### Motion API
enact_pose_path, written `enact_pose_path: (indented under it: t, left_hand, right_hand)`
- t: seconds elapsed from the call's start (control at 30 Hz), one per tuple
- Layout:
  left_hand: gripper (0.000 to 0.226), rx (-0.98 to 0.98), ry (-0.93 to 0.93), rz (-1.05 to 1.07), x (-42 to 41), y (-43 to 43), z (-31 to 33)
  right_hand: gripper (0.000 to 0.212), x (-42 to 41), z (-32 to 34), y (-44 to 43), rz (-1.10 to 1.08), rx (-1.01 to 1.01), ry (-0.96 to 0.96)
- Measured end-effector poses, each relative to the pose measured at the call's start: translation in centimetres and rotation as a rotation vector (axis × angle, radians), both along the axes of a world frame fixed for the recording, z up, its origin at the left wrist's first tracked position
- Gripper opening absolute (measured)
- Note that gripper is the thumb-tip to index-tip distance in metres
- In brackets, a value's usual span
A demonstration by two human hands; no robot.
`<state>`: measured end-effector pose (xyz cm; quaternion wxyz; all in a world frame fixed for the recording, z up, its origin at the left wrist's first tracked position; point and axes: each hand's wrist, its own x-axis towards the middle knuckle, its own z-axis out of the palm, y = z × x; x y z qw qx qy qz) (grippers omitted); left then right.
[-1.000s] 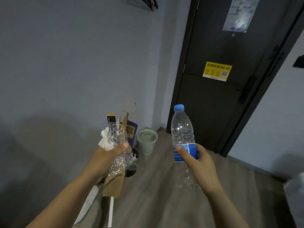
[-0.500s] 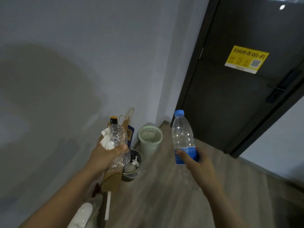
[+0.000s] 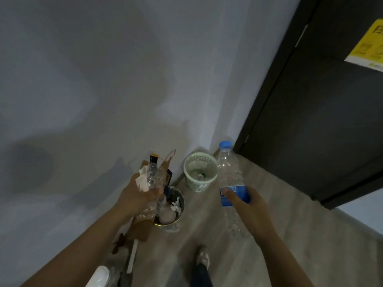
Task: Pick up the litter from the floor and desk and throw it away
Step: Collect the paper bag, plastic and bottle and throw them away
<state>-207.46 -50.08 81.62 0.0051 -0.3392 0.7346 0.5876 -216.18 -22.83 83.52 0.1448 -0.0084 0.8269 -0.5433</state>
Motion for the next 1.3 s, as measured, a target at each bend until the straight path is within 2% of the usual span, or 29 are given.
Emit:
enact_pose_path:
  t: [0.17, 0.27, 0.43, 0.7, 0.93, 1.2, 1.3]
  left_hand:
    - [0.081, -0.023, -0.172, 0.051, -6.7, -0.3, -5.6]
    - [0.090, -0.089, -0.279, 0.059, -9.4, -0.3, -9.7]
    - [0.096, -0.168, -0.439, -0.026, -12.1, -1.6, -17.1]
    - [0.104, -0.145, -0.552, -0.107, -14.4, -4.2, -28.7]
    - [0.112, -0.190, -0.730, -0.237, -16.0, -6.1, -40.0]
    - [0.134, -0.136, -0.692, -0.234, -17.4, -7.7, -51.2]
    - [0.141, -0.122, -0.743, -0.206, -18.1, -8.0, -53.9]
  right_hand:
    - [0.026, -9.1, -4.0, -0.6, 0.082, 0.081, -0.083]
    - [0.029, -13.1, -7.1, -1.0, 0.134, 0.151, -0.145]
    - [0.033, -17.0, -13.2, -2.5, 0.171, 0.232, -0.275]
    - [0.036, -19.2, -25.0, -5.7, 0.187, 0.324, -0.414]
    - [0.044, -20.3, -35.9, -7.8, 0.252, 0.411, -0.449]
    - [0.040, -20.9, -46.0, -8.9, 0.266, 0.472, -0.452]
    - [0.040, -20.5, -48.5, -9.1, 0.292, 0.483, -0.464]
